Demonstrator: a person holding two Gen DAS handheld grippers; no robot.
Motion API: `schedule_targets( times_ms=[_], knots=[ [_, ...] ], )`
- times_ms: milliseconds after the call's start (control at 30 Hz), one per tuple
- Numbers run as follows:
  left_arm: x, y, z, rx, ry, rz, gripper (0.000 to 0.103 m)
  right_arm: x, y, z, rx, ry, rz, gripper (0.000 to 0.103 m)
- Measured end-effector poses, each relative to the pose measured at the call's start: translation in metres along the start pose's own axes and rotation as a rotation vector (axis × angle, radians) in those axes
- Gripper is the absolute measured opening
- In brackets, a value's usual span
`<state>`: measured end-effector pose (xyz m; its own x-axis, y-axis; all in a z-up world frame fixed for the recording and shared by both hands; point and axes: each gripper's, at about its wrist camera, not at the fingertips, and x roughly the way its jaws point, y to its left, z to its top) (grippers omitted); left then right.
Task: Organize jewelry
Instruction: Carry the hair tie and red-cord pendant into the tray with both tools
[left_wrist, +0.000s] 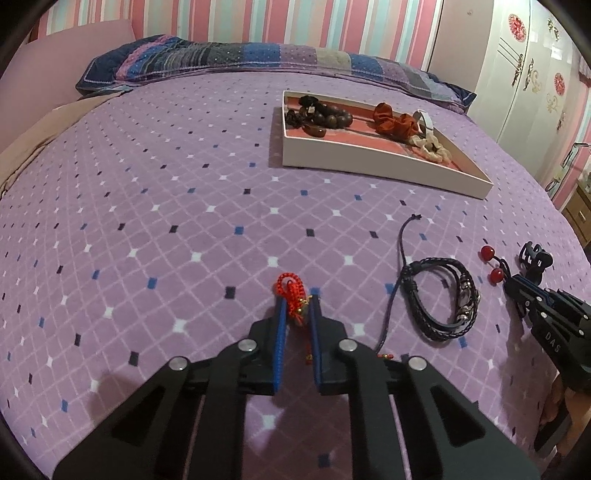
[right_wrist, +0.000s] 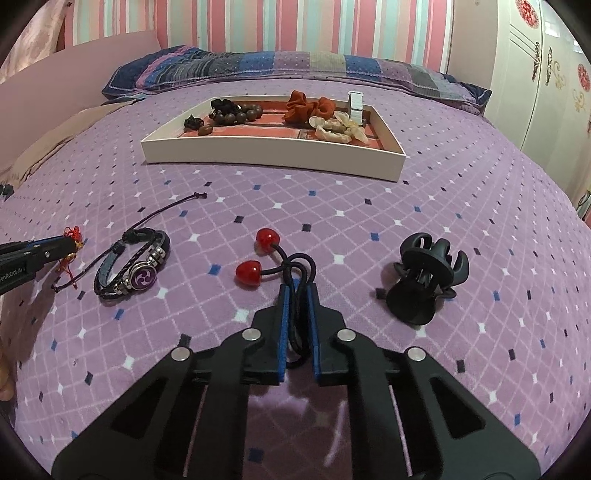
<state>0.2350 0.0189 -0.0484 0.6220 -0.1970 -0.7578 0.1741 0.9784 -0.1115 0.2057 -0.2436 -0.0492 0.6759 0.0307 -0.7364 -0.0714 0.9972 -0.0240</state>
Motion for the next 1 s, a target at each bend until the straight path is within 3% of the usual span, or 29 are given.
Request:
schedule_targets(
  times_ms=[533,800,1000],
  knots=[
    [-0.014,0.004,0.032,0.004,-0.071,-0.001,0.010,-0.010,-0.006,0.026,0.015,-0.064,0.016,0.007],
    [-0.022,-0.002,0.077,0.016,-0.140,-0.011,0.010,-0.008,-0.016,0.058,0.033,-0.103,0.027,0.007],
    [-0.016,-0.018,0.119,0.032,-0.176,-0.018,0.010,-0.002,-0.023,0.100,0.042,-0.151,0.020,0.007]
  ],
)
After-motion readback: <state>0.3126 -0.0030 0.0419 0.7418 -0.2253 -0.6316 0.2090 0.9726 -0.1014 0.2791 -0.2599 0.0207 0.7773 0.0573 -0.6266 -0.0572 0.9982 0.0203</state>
